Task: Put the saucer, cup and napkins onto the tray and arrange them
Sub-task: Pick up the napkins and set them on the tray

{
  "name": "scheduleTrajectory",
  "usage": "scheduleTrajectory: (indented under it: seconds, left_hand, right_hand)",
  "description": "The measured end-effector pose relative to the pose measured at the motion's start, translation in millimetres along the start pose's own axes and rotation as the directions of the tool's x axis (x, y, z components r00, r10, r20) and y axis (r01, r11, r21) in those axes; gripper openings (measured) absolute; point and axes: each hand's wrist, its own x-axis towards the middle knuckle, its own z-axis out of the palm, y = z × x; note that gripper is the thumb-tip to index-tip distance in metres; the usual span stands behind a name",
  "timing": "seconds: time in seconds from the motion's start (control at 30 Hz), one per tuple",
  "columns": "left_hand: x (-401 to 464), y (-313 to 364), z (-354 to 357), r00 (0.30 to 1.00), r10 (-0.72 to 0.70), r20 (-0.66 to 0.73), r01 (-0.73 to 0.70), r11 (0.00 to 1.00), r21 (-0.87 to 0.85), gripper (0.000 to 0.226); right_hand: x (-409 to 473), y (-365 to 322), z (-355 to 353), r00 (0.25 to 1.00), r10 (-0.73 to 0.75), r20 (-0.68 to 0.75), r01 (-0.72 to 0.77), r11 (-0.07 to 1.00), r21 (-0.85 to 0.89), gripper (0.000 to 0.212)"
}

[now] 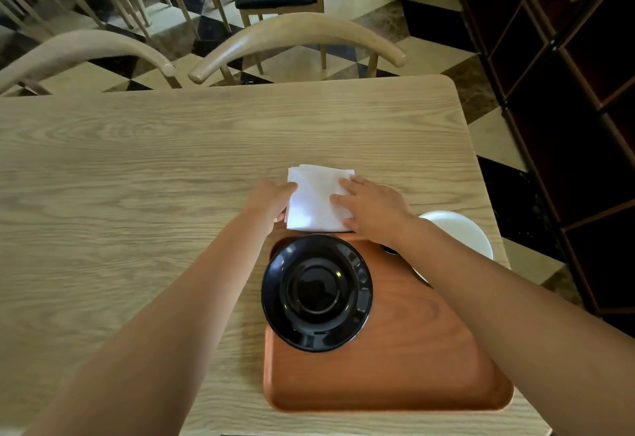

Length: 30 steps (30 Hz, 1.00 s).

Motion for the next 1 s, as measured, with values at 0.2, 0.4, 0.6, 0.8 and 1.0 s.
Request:
scheduleTrajectory:
  seconds: [0.2, 0.4, 0.6, 0.8, 1.0]
  left_hand:
    - [-8.0, 0.1, 0.5, 0.988, 0.153, 0.033, -0.155, 0.986, 0.064, 0.02]
    - [-40.7, 13.4, -2.6, 0.938, 0.344, 0.039, -0.346, 0.937, 0.053, 0.014]
    - [-81.3, 14.8, -22.2, 0.925, 0.346, 0.157, -0.256, 0.873, -0.415, 0.013]
    - [-117.6, -17.8, -8.7, 0.922, 0.345, 0.175, -0.199, 0.812, -0.548, 0.021]
    - [-160.6, -54.0, 26.2, 0.924, 0.376, 0.065, -0.312, 0.842, -0.44, 0.022]
  right_hand:
    - [-1.3, 1.7, 4.4, 0.998, 0.024, -0.057, -0.013, 0.983, 0.182, 0.048]
    - [-5.3, 4.0, -6.6, 0.93, 0.268, -0.253, -0.055, 0.778, 0.625, 0.038]
    - [-42.6, 1.5, -34.8, 0.879, 0.392, -0.273, 0.082, 0.44, 0.894, 0.042]
    - [-113.2, -5.6, -37.2, 0.83, 0.494, -0.259, 0.197, 0.175, 0.965, 0.041]
    - [-177.5, -12.9, -4.0, 0.774, 0.564, -0.287, 0.141, 0.289, 0.947, 0.041]
